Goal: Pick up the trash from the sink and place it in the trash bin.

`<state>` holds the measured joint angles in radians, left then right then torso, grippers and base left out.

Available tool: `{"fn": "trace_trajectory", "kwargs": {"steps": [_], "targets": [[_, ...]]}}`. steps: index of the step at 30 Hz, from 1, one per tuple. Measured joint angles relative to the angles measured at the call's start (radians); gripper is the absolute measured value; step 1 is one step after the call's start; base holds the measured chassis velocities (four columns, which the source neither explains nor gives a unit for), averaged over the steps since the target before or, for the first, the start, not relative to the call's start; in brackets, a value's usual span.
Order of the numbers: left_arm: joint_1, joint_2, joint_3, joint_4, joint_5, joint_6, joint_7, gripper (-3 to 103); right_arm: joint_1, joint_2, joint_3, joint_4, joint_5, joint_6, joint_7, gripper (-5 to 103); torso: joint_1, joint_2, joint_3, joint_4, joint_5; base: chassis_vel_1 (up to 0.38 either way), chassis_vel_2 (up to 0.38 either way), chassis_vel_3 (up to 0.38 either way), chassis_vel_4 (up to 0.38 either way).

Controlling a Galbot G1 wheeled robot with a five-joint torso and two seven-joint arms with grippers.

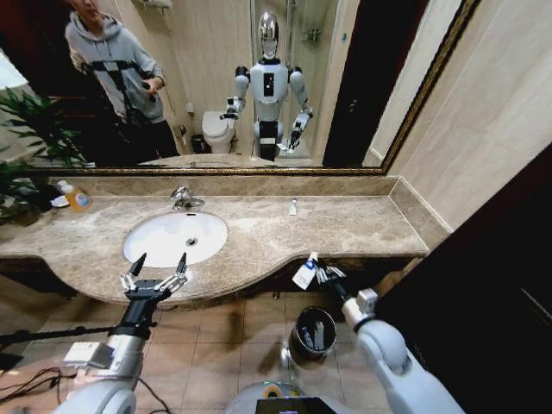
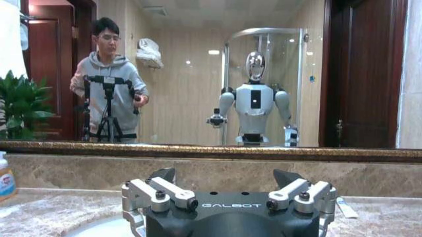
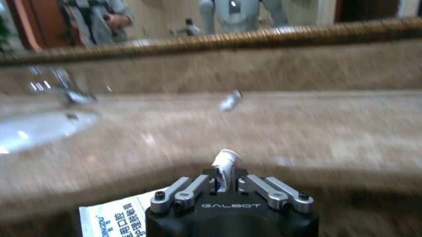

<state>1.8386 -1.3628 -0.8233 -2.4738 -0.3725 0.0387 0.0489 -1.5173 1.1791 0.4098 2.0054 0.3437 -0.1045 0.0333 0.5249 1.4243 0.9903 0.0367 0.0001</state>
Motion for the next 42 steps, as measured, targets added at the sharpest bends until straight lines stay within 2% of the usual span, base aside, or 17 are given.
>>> {"fn": "trace_trajectory", "kwargs": {"steps": [1,3,8,11,13,14,16,17,19,20,22,30,42], "targets": [[0.000,0.000,0.000,0.000,0.000,0.000,0.000,100,0.000,0.000,0.000,0.000,0.000,0.000,0.000,14,0.000,0.000,0.000,0.0000,0.0000,0.000,0.000,0.000,0.000],[0.000,0.000,0.000,0.000,0.000,0.000,0.000,100,0.001,0.034,-0.001,-0.128,-0.060,0.081,-0.017,13,0.000,0.000,0.000,0.0001,-0.0001,0.000,0.000,0.000,0.000],[0.000,0.000,0.000,0.000,0.000,0.000,0.000,100,0.028,0.070,-0.023,-0.300,-0.095,0.131,-0.036,13,0.000,0.000,0.000,0.0000,-0.0001,0.000,0.000,0.000,0.000],[0.000,0.000,0.000,0.000,0.000,0.000,0.000,100,0.111,0.105,-0.060,-0.541,-0.144,0.194,-0.055,13,0.000,0.000,0.000,0.0002,0.0001,0.000,0.000,0.000,0.000],[0.000,0.000,0.000,0.000,0.000,0.000,0.000,100,0.127,0.110,-0.067,-0.586,-0.155,0.206,-0.056,13,0.000,0.000,0.000,0.0002,-0.0001,0.000,0.000,0.000,0.000],[0.000,0.000,0.000,0.000,0.000,0.000,0.000,100,0.176,0.126,-0.087,-0.715,-0.170,0.230,-0.061,13,0.000,0.000,0.000,0.0001,0.0003,0.000,0.000,0.000,0.000],[0.000,0.000,0.000,0.000,0.000,0.000,0.000,100,0.202,0.133,-0.093,-0.774,-0.173,0.241,-0.065,13,0.000,0.000,0.000,0.0001,-0.0001,0.000,0.000,0.000,0.000],[0.000,0.000,0.000,0.000,0.000,0.000,0.000,100,0.262,0.154,-0.098,-0.917,-0.187,0.272,-0.070,13,0.000,0.000,0.000,0.0002,-0.0002,0.000,0.000,0.000,0.000],[0.000,0.000,0.000,0.000,0.000,0.000,0.000,100,0.282,0.163,-0.098,-0.965,-0.194,0.284,-0.072,13,0.000,0.000,0.000,0.0001,-0.0002,0.000,0.000,0.000,0.000],[0.000,0.000,0.000,0.000,0.000,0.000,0.000,100,0.338,0.180,-0.099,-1.086,-0.207,0.314,-0.077,13,0.000,0.000,0.000,0.0001,0.0005,0.000,0.000,0.000,0.000],[0.000,0.000,0.000,0.000,0.000,0.000,0.000,100,0.398,0.189,-0.102,-1.195,-0.216,0.342,-0.080,13,0.000,0.000,0.000,0.0002,-0.0003,0.000,0.000,0.000,0.000],[0.000,0.000,0.000,0.000,0.000,0.000,0.000,100,0.501,0.195,-0.108,-1.396,-0.246,0.390,-0.095,12,0.000,0.000,0.000,0.0001,0.0000,0.000,0.000,0.000,0.000],[0.000,0.000,0.000,0.000,0.000,0.000,0.000,100,0.555,0.205,-0.111,-1.484,-0.277,0.400,-0.099,12,0.000,0.000,0.000,0.0001,0.0000,0.000,0.000,0.000,0.000]]}}
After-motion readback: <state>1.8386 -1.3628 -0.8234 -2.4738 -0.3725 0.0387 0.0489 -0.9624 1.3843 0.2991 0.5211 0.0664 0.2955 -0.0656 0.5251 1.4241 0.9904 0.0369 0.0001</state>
